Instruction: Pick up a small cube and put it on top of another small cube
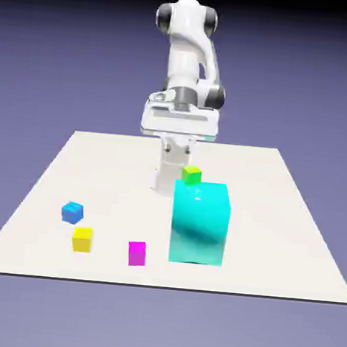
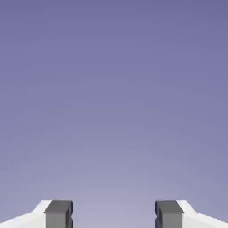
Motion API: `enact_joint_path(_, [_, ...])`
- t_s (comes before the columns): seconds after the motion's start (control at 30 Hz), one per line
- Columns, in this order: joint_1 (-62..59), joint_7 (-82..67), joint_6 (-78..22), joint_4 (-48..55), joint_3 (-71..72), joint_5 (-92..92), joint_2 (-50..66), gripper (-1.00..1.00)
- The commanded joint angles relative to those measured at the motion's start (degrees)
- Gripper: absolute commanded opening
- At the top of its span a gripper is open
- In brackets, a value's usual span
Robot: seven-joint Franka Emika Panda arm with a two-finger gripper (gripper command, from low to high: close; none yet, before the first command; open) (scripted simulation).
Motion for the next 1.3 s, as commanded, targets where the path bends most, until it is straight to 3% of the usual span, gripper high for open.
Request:
enact_joint_path(0.0, [-0.1, -0.2, -2.4, 1.9, 0.0, -0.3, 2.1, 0.0])
enact_joint_path(1.27, [-4.2, -6.5, -94.7, 75.1, -1.1, -9.8, 81.0, 0.0])
